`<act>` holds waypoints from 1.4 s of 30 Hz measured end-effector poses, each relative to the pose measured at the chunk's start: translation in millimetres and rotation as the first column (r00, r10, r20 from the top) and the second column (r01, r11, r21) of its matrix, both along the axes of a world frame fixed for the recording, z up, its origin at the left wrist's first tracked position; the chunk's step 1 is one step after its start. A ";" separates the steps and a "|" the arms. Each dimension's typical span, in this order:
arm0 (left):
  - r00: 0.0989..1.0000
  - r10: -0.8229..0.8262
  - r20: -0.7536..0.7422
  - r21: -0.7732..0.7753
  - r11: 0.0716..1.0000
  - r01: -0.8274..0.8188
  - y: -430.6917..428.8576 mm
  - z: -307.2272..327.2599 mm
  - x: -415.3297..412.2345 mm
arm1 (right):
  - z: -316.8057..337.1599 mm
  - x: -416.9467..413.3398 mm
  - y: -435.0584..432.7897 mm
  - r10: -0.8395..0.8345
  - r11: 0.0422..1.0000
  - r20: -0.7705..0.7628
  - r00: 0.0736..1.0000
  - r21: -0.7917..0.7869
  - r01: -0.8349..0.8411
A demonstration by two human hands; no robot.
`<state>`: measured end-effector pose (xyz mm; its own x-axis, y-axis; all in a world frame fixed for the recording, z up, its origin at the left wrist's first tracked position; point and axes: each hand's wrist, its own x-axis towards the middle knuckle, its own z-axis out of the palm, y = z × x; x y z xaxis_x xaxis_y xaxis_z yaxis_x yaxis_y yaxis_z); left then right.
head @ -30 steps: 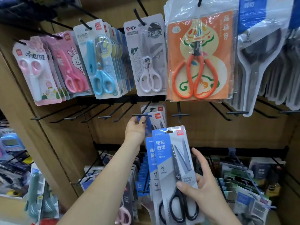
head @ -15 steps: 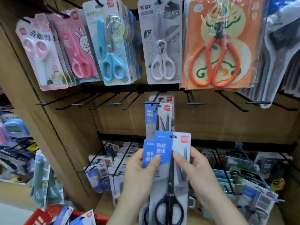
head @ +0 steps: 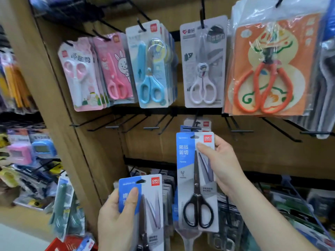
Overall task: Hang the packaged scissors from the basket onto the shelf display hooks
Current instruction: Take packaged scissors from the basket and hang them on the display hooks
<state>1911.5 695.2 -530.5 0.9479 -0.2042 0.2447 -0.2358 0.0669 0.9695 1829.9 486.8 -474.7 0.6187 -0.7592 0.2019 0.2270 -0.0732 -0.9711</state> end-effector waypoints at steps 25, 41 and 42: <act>0.911 -0.411 0.044 0.038 0.912 0.409 -112.4 41.8 7.2 | -37.0 -25.2 1.2 -0.070 0.997 -0.171 0.983 -0.031 0.065; 0.932 -0.361 -0.025 0.054 0.931 0.362 -111.0 37.2 -4.4 | -47.6 -7.9 -11.3 -0.125 0.982 -0.049 0.991 -0.146 0.117; 0.925 -0.378 -0.037 0.057 0.924 0.379 -105.0 28.8 -5.8 | -48.0 -6.6 -13.7 -0.124 0.982 -0.056 0.991 -0.148 0.115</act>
